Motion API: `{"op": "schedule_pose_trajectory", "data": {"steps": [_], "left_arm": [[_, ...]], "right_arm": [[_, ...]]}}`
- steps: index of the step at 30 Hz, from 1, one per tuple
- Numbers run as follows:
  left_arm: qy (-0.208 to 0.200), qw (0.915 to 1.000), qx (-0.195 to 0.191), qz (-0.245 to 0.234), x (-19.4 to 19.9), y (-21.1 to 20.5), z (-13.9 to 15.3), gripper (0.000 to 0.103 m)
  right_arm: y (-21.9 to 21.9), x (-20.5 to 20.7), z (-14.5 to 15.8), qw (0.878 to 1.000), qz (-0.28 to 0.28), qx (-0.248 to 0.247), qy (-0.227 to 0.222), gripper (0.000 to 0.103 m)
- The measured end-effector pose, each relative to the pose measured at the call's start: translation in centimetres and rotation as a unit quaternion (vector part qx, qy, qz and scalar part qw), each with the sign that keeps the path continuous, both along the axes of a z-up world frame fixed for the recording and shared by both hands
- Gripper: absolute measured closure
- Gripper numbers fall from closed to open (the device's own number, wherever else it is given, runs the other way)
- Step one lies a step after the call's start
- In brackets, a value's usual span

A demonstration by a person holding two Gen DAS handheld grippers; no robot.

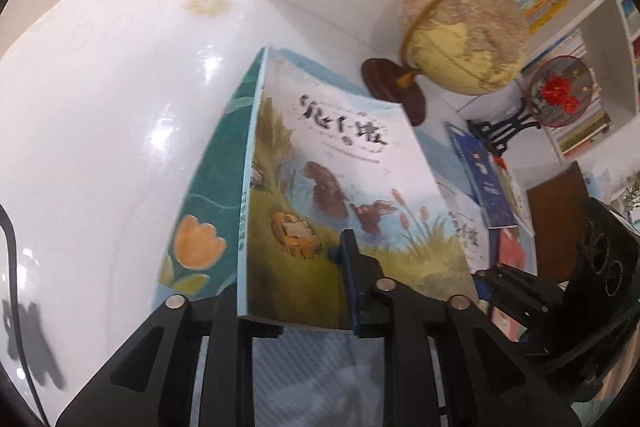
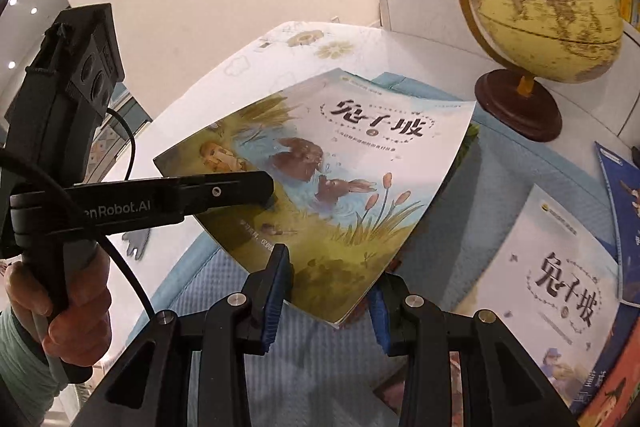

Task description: Organize books

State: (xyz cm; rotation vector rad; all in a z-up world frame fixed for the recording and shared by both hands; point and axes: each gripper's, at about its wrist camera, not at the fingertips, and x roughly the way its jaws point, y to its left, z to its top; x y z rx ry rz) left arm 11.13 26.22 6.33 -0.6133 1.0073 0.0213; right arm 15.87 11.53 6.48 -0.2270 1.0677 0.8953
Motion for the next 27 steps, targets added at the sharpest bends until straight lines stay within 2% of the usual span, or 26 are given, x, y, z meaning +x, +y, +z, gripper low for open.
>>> {"op": "schedule_pose_trajectory", "data": {"steps": [8,13,19,25,27], "left_arm": [[0.03,0.9987,-0.028,0.03,-1.1,2.3,-2.5,0.076],[0.03,0.9977,-0.032,0.052,-2.2,2.7,-2.5,0.076],[0.05,0.9969,0.032,0.05,-1.2,2.0,-1.8,0.073],[0.064,0.996,0.055,0.029,-0.5,0.8,-1.7,0.068],[0.071,0.9947,0.07,0.025,-0.8,0.4,-1.6,0.063]], "right_arm": [[0.5,-0.3,-2.5,0.999,-0.004,-0.013,0.046,0.068],[0.3,0.1,-2.8,0.998,-0.012,-0.009,0.061,0.068],[0.8,0.3,-2.7,0.998,-0.017,-0.02,0.054,0.067],[0.2,0.0,-2.3,0.998,-0.026,-0.035,0.041,0.065],[-0.2,0.0,-2.4,0.998,-0.029,-0.04,0.045,0.062]]}}
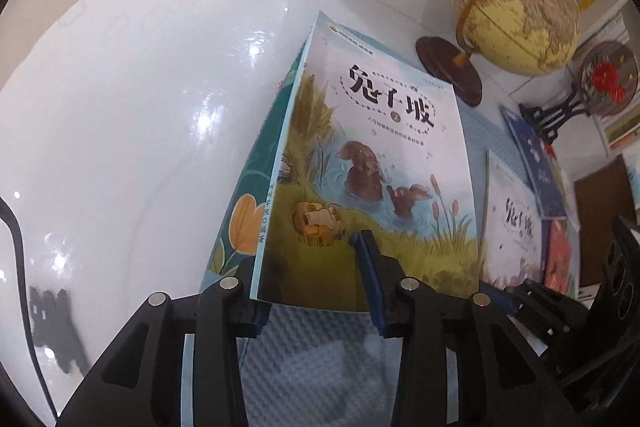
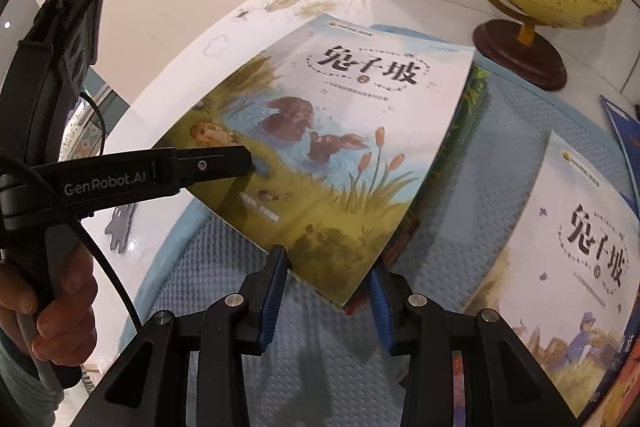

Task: Organize books
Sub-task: 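Open the left gripper and pull it back to the remaining books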

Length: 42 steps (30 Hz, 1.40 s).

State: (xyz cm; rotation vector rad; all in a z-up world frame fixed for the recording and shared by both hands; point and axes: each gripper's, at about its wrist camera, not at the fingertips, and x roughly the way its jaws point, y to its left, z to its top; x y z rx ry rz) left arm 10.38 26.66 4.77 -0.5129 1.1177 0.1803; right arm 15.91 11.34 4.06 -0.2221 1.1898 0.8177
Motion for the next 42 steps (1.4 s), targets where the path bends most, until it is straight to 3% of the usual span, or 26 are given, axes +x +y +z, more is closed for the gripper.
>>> {"op": "schedule_pose_trajectory", "data": {"steps": [5,7,14,23,28,32,34,38,42], "left_arm": [[0.034,0.9955,0.086,0.023,-1.0,0.2,1.0,0.058],[0.037,0.9954,0.083,0.028,-1.8,0.8,1.4,0.058],[0.008,0.9967,0.08,0.014,-2.9,-1.6,3.1,0.058],[-0.023,0.996,0.05,-0.07,0.1,-14.8,5.0,0.058],[-0.021,0.9933,0.053,-0.1,2.4,-24.6,5.7,0.058],[-0.025,0.9931,0.033,-0.11,4.5,-30.5,6.0,0.058],[-0.03,0.9939,0.02,-0.104,6.0,-32.2,6.1,0.056],[-0.03,0.9967,-0.003,-0.076,9.1,-33.5,6.1,0.038],[-0.035,0.9973,0.003,-0.064,13.6,-34.1,5.0,0.038]], "right_arm": [[-1.6,-0.1,-0.8,0.999,-0.013,-0.009,0.033,0.06],[-3.0,-0.2,-0.5,0.999,-0.025,0.001,0.044,0.046],[-11.2,-1.1,0.7,0.994,-0.094,0.007,0.053,0.044],[-28.8,-1.7,3.0,0.975,-0.215,0.001,0.046,0.044],[-38.4,-0.5,3.7,0.968,-0.248,0.009,0.042,0.034],[-44.9,1.8,4.6,0.967,-0.252,0.011,0.031,0.034],[-46.6,3.9,5.3,0.97,-0.243,0.005,0.018,0.034],[-47.7,8.3,6.6,0.973,-0.229,0.016,0.005,0.028],[-45.8,13.4,6.3,0.975,-0.215,0.056,0.012,0.025]]}}
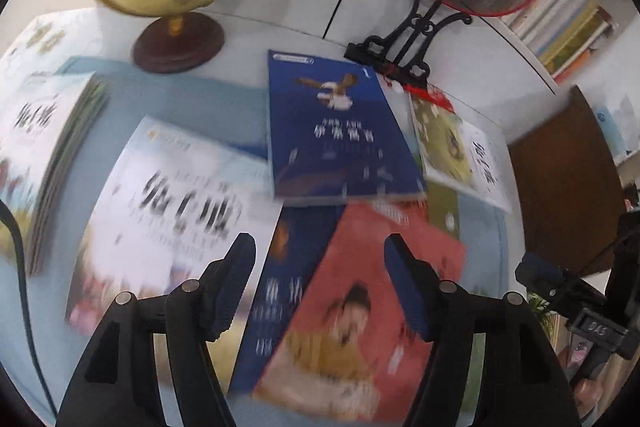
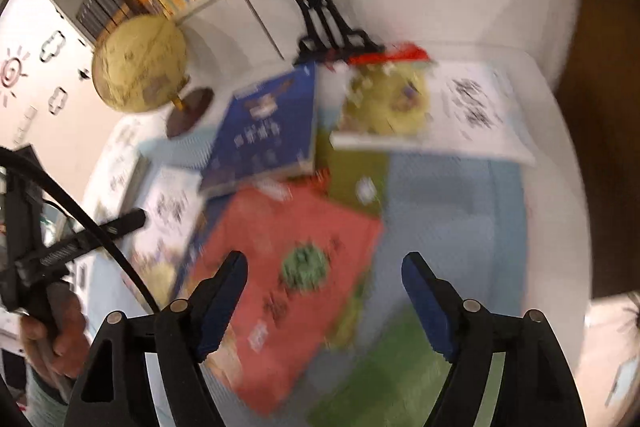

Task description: Organize books

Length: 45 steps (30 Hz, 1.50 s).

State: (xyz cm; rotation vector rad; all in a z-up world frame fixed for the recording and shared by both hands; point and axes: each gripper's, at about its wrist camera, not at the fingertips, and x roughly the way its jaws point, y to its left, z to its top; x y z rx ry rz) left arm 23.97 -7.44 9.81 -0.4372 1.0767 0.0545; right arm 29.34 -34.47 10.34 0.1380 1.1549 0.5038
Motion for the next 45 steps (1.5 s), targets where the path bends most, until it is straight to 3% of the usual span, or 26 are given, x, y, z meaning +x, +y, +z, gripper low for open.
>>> {"op": "schedule_pose_trajectory", "data": {"steps": [3,6,10,15,17,22,27,32,35,38,45], "left_arm": [[0.013,0.9998,0.009,0.012,3.2,0.6,-1.7,0.04],[0.017,0.9993,0.01,0.033,5.6,1.9,-3.2,0.04],[0.02,0.9988,0.009,0.044,7.9,3.2,-4.6,0.04],[0.048,0.9981,-0.004,0.039,9.8,3.3,-7.0,0.05],[0.033,0.9988,-0.003,0.037,9.8,3.0,-7.1,0.055],[0.017,0.9993,-0.018,0.028,9.5,2.8,-6.8,0.056],[-0.01,0.9991,-0.041,-0.005,6.9,2.0,-4.3,0.057],[-0.006,0.9988,-0.035,-0.032,2.2,-0.4,-3.5,0.057],[-0.001,0.9978,-0.051,-0.042,-1.6,-2.0,-3.5,0.057],[0.025,0.9942,-0.082,-0.064,-5.4,-3.8,-4.6,0.057],[0.076,0.9878,-0.1,-0.092,-12.6,-6.6,-7.0,0.057]], "right_arm": [[2.0,3.1,-1.5,1.0,0.001,0.022,0.016,0.026],[4.1,5.9,-3.4,0.998,0.015,0.039,0.036,0.044],[6.4,8.5,-5.2,0.999,0.023,0.026,0.029,0.047],[8.2,10.1,-7.3,0.998,0.035,0.023,0.035,0.053],[8.9,10.4,-8.2,0.998,0.046,0.021,0.042,0.053],[8.9,10.2,-8.1,0.998,0.053,0.025,0.028,0.053],[7.6,9.2,-6.0,0.997,0.06,0.04,0.019,0.053],[6.3,4.4,-3.0,0.996,0.075,0.039,0.004,0.053],[5.1,0.6,-2.7,0.996,0.081,0.027,0.008,0.053],[2.8,-3.6,-3.8,0.996,0.068,0.022,0.049,0.053],[-1.6,-13.0,-6.1,0.991,0.058,0.008,0.118,0.053]]}}
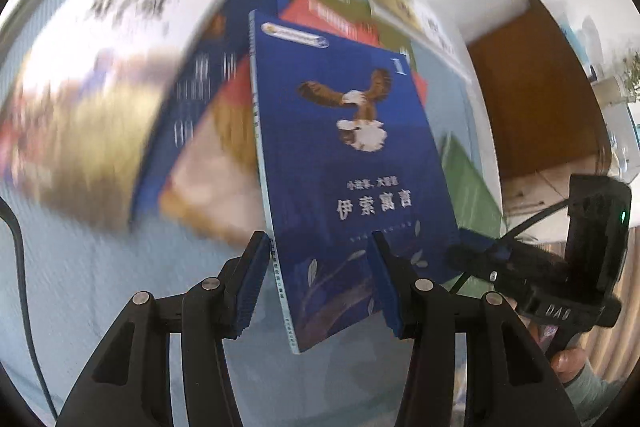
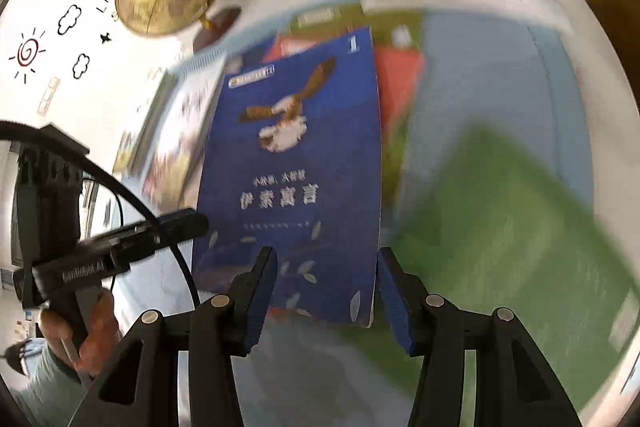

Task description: Organize books

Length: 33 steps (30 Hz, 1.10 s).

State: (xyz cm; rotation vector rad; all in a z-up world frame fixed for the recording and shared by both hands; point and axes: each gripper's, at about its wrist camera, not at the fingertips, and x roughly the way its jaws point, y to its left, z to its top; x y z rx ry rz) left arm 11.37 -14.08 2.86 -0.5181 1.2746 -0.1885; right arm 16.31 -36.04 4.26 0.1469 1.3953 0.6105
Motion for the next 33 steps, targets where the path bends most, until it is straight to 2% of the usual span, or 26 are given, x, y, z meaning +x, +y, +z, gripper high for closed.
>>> {"op": "schedule_pose_trajectory", "data": {"steps": [3,6,8,10,14,17,20,22,24,25,27,29,31,33], "left_arm": [[0.007,0.9999,0.01,-0.008,-1.6,-1.0,-0.5,0.057],[0.01,0.9991,0.04,0.009,-2.7,-1.5,-0.7,0.057],[0.013,0.9988,0.046,0.015,-2.8,-1.4,-1.1,0.057],[0.022,0.9983,0.049,0.021,-2.5,-1.8,-1.9,0.057],[0.002,0.9982,0.059,0.013,-2.5,-2.8,-1.8,0.057],[-0.005,0.9989,0.043,0.017,-2.5,-2.7,-1.7,0.057],[-0.031,0.9993,0.002,0.021,-3.5,-2.3,-0.5,0.057],[-0.061,0.9961,-0.059,0.027,-4.2,-1.5,1.0,0.057],[-0.074,0.9889,-0.124,0.034,-4.6,-0.9,1.6,0.057],[-0.071,0.9876,-0.135,0.037,-4.5,-0.9,1.4,0.057],[-0.053,0.9901,-0.124,0.038,-4.3,-1.4,0.3,0.059],[-0.032,0.9934,-0.107,0.028,-4.3,-2.4,-1.1,0.08],[-0.024,0.995,-0.095,0.021,-4.3,-3.4,-2.0,0.089],[-0.02,0.9946,-0.097,0.031,-4.2,-3.8,-2.6,0.091]], "right_arm": [[-0.7,-2.5,-0.6,1.0,0.01,-0.015,0.005,0.053],[-1.0,-3.3,-0.4,0.998,0.008,-0.046,-0.028,0.053],[-0.6,-3.3,-0.2,0.997,0.013,-0.057,-0.052,0.053],[0.0,-3.1,-0.7,0.996,0.019,-0.07,-0.058,0.053],[0.7,-3.7,-1.1,0.994,0.037,-0.074,-0.069,0.053],[0.9,-4.2,-1.3,0.994,0.032,-0.067,-0.076,0.053],[0.6,-4.3,-1.4,0.995,0.022,-0.061,-0.078,0.053],[-0.1,-4.3,-1.4,0.996,0.012,-0.048,-0.072,0.052],[-0.8,-4.2,-1.4,0.997,0.003,-0.03,-0.064,0.052],[-1.0,-4.2,-1.4,0.998,0.0,-0.024,-0.06,0.052],[-1.5,-4.0,-1.5,0.999,-0.012,-0.011,-0.051,0.052],[-1.8,-3.9,-1.5,0.999,-0.024,0.0,-0.045,0.051],[-2.0,-4.1,-1.5,0.998,-0.033,0.006,-0.044,0.051],[-2.1,-4.3,-1.4,0.998,-0.04,0.008,-0.04,0.051]]}}
